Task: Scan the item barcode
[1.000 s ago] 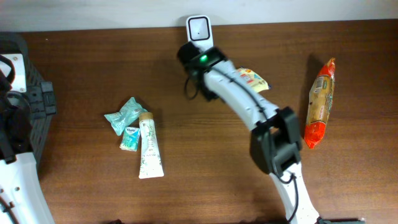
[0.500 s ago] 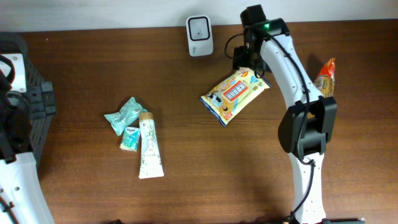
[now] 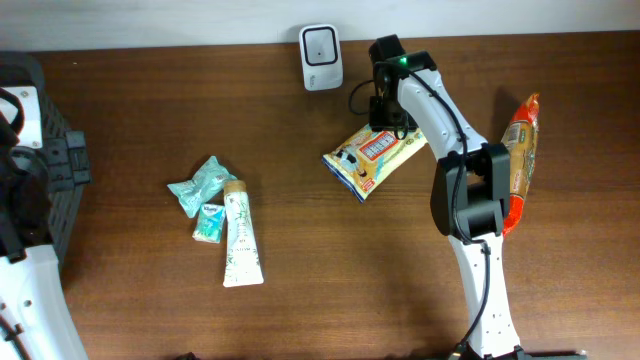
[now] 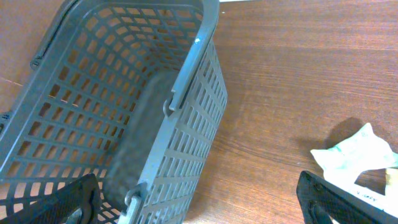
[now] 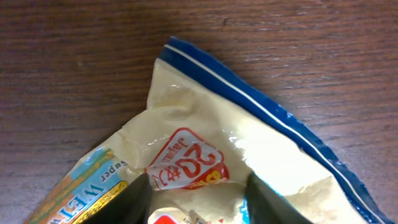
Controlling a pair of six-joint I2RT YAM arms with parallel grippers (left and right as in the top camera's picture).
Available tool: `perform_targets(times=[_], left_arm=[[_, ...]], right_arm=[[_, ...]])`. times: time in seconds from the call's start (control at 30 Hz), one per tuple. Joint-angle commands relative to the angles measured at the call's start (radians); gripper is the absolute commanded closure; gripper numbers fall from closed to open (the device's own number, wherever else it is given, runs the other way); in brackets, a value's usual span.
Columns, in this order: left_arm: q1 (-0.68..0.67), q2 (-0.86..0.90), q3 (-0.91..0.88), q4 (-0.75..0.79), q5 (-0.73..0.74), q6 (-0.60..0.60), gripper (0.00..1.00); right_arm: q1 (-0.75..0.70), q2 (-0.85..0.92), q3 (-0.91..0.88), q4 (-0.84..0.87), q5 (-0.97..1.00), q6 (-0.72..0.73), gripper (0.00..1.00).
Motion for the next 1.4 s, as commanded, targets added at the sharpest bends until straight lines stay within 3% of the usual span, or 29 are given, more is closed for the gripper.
perform_targets(times=[0.0, 0.17, 0.2, 0.23, 0.3, 0.4, 0.57, 0.83, 0.87, 0.93, 1.1, 1.2, 1.3, 1.37], left_arm=[[0.003, 0.000, 0.004, 0.002, 0.008, 0.011, 0.01], [0.003, 0.000, 0.004, 0.002, 0.008, 0.011, 0.01], [0.003, 0.000, 0.004, 0.002, 0.008, 0.011, 0.01], [0.003, 0.000, 0.004, 0.002, 0.008, 0.011, 0.01], [0.003, 0.000, 0.004, 0.002, 0.008, 0.011, 0.01], [0.003, 0.000, 0.004, 0.002, 0.008, 0.011, 0.01], [0.003, 0.000, 0.004, 0.002, 0.008, 0.011, 0.01], [0.003, 0.000, 0.004, 0.002, 0.008, 0.011, 0.01], [0.003, 0.000, 0.004, 0.002, 0.008, 0.011, 0.01], [0.003, 0.000, 0.004, 0.002, 0.007, 0.011, 0.01], [0.003, 0.000, 0.004, 0.002, 0.008, 0.011, 0.01], [0.003, 0.000, 0.004, 0.002, 0.007, 0.011, 0.01], [0.003, 0.000, 0.004, 0.002, 0.008, 0.011, 0.01], [0.003, 0.000, 0.004, 0.002, 0.007, 0.011, 0.01]], right_arm=[[0.006, 0.060, -0.052, -0.014, -0.030, 0.004, 0.96], [-0.003, 0.042, 0.024, -0.061, -0.100, -0.026, 0.96], [-0.008, 0.024, 0.064, -0.082, -0.100, -0.013, 0.82], [-0.011, 0.006, 0.100, -0.104, -0.100, -0.013, 0.59], [-0.016, -0.032, 0.216, -0.208, -0.100, 0.046, 0.01], [-0.008, -0.027, 0.245, -0.368, -0.113, 0.224, 0.01], [0.018, -0.025, 0.043, -0.352, -0.134, 0.272, 0.01], [0.071, -0.025, -0.227, -0.108, -0.161, 0.273, 0.02], [0.071, -0.025, -0.231, -0.099, -0.176, 0.245, 0.07], [0.071, -0.025, -0.231, -0.045, -0.314, 0.005, 0.12], [0.070, -0.025, -0.226, -0.034, -0.359, -0.381, 0.14], [0.072, -0.025, -0.226, -0.012, -0.127, -0.589, 0.13], [0.072, -0.025, -0.223, 0.047, -0.063, -0.620, 0.13], [0.072, -0.025, -0.187, 0.005, -0.107, -0.558, 0.13]])
